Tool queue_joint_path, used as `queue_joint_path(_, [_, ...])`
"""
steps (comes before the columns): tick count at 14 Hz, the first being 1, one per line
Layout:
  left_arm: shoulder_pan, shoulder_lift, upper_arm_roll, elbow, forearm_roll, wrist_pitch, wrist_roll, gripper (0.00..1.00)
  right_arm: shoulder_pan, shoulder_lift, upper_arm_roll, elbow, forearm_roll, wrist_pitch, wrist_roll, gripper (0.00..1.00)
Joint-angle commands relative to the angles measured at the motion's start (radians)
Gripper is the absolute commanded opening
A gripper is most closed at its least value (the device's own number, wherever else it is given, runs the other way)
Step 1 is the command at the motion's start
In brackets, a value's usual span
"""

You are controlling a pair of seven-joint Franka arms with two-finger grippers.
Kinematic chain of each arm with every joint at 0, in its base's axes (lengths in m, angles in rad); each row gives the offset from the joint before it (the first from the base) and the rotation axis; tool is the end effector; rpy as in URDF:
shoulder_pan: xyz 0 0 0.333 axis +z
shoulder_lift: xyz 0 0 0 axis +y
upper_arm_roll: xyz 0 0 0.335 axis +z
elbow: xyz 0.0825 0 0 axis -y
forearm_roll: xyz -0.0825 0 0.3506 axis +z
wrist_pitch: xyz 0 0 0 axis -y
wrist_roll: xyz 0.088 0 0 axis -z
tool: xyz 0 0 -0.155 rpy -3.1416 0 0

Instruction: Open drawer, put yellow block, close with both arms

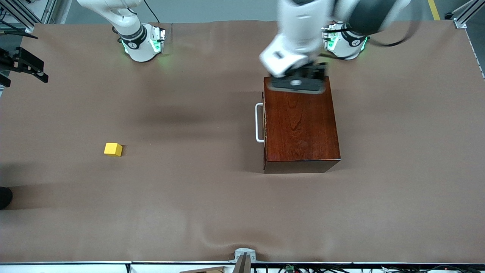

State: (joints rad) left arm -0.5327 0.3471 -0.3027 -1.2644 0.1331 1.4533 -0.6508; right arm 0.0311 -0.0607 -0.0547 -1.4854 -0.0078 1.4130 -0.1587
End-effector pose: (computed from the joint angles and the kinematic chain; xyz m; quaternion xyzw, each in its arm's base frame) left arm 0.4439 -0.4130 0.5283 -0.9938 0.0840 0.0426 0.0597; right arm 0.4829 -0.0137 0.6490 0.9977 0.0670 -0.0061 0.0017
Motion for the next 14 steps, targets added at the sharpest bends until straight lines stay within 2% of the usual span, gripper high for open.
queue_joint_path(1, [-0.077, 0.114, 0.013, 0.079, 0.037, 0.053, -0.137, 1.00, -0.002, 0.009, -0.002, 0.022, 0.006, -0.014, -0.007, 1.00])
queue_joint_path(3, [-0.168, 0.189, 0.062, 0.123, 0.078, 0.072, -0.187, 1.00, -0.002, 0.009, -0.002, 0.022, 0.006, -0.014, -0.008, 1.00])
queue_joint_path(6, [-0.349, 0.262, 0.242, 0.138, 0.077, 0.122, -0.187, 1.00, 0.000, 0.009, -0.001, 0.022, 0.008, -0.014, -0.007, 1.00])
queue_joint_path(8, [-0.427, 0.315, 0.318, 0.143, 0.077, 0.156, -0.190, 1.00, -0.002, 0.010, -0.001, 0.022, 0.006, -0.014, -0.008, 1.00])
queue_joint_path(10, [-0.464, 0.351, 0.359, 0.148, 0.077, 0.173, -0.190, 1.00, -0.004, 0.010, -0.002, 0.022, 0.006, -0.014, -0.007, 1.00])
queue_joint_path(14, [-0.484, 0.389, 0.373, 0.145, 0.079, 0.173, -0.191, 1.00, -0.002, 0.010, -0.002, 0.022, 0.006, -0.014, -0.008, 1.00])
